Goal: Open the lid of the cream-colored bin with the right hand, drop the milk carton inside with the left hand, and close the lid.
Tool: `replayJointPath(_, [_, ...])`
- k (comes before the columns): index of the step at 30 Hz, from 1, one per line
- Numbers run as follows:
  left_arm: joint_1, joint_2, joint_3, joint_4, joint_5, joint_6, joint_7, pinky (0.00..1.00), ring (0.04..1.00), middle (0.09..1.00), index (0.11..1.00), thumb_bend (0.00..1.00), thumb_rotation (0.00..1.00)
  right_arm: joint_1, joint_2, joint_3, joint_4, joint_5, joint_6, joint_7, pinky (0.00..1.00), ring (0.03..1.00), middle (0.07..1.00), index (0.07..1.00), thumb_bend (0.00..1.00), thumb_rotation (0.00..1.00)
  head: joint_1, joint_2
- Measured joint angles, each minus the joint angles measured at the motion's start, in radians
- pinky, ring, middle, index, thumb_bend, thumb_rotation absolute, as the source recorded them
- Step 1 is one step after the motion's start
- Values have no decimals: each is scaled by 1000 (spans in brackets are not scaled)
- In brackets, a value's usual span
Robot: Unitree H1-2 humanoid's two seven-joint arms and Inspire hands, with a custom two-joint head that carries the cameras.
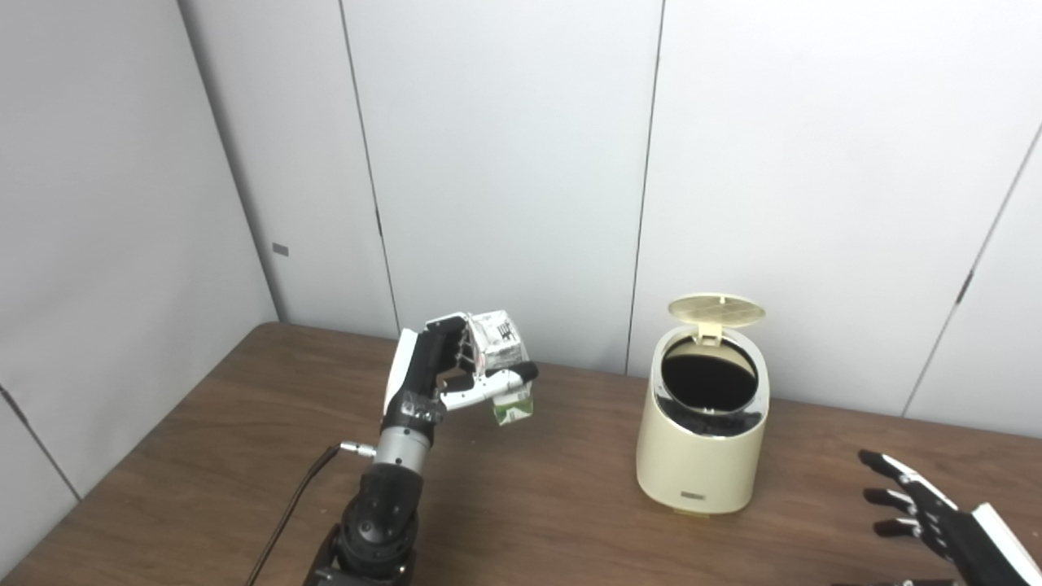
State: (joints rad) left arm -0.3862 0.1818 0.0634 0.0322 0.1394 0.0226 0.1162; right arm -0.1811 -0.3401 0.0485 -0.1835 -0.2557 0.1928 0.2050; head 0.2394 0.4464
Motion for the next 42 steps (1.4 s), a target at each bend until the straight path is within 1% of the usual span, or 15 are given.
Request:
replayJointPath(3, [-18, -14, -18, -41, 4, 6, -21, 385, 446, 486, 485, 522, 0, -1, 0, 0, 1, -5, -4, -2, 701, 820, 909, 887, 794, 81, -11, 6])
replayJointPath(4, [-26, -16, -25, -51, 6, 6, -26, 389, 451, 490, 483, 521, 0, -2, 0, 0, 2, -5, -5, -3, 687, 818, 909, 889, 791, 73, -40, 9])
replayJointPath(7, [-56, -30, -36, -65, 4, 6, -45, 366, 430, 483, 488, 521, 0, -6, 0, 0, 6, -5, -7, -5, 676, 813, 904, 887, 787, 70, -51, 12])
replayJointPath(11, [-80, -76, -53, -65, 4, 6, -46, 353, 423, 484, 487, 521, 0, -10, 3, -1, 22, 0, -30, -9, 678, 825, 912, 884, 794, 69, -58, 12])
replayJointPath(14, [-88, -119, -82, -61, 20, 7, -46, 349, 421, 479, 489, 521, 0, -15, 17, 1, 42, 3, -45, -12, 674, 838, 921, 883, 796, 76, -77, 12])
replayJointPath(16, [-105, -144, -106, -35, 25, 2, -47, 350, 419, 476, 491, 521, 0, -17, 25, 4, 51, 3, -45, -12, 672, 838, 921, 882, 798, 83, -89, 15])
replayJointPath(19, [-133, -161, -133, 17, 40, -6, -57, 345, 412, 470, 493, 522, 0, -23, 32, 10, 53, 2, -47, -12, 663, 839, 921, 884, 798, 95, -106, 18])
replayJointPath(23, [-148, -178, -142, 57, 41, -15, -58, 345, 414, 473, 491, 522, 0, -29, 35, 13, 61, -5, -52, -20, 628, 842, 920, 899, 800, 112, -127, 20])
replayJointPath(25, [-153, -185, -143, 79, 39, -31, -58, 344, 415, 474, 490, 522, 0, -29, 36, 14, 61, -7, -51, -22, 632, 849, 921, 903, 795, 115, -141, 21])
replayJointPath(26, [-154, -189, -144, 86, 39, -38, -59, 347, 417, 476, 489, 522, 0, -29, 38, 14, 60, -8, -51, -22, 660, 851, 917, 903, 797, 116, -149, 23])
replayJointPath(27, [-155, -193, -145, 95, 39, -49, -58, 351, 421, 478, 488, 522, 0, -29, 42, 15, 59, -10, -51, -23, 696, 849, 913, 903, 795, 118, -157, 23])
replayJointPath(29, [-167, -205, -147, 139, 40, -80, -52, 355, 424, 478, 489, 522, 0, -29, 46, 16, 59, -17, -51, -28, 716, 848, 908, 903, 795, 119, -166, 21])
replayJointPath(34, [-171, -242, -148, 218, 52, -140, -16, 365, 438, 478, 492, 521, 0, -29, 50, 19, 58, -20, -61, -34, 646, 845, 913, 905, 786, 143, -178, 23])
replayJointPath(38, [-190, -257, -148, 281, 79, -227, 29, 383, 449, 479, 492, 521, 0, -29, 47, 19, 57, -23, -75, -35, 683, 846, 914, 906, 784, 145, -181, 25])
replayJointPath(42, [-197, -267, -145, 356, 110, -331, 99, 396, 450, 477, 495, 521, 0, -28, 47, 19, 52, -31, -75, -35, 731, 844, 910, 905, 785, 138, -198, 29])
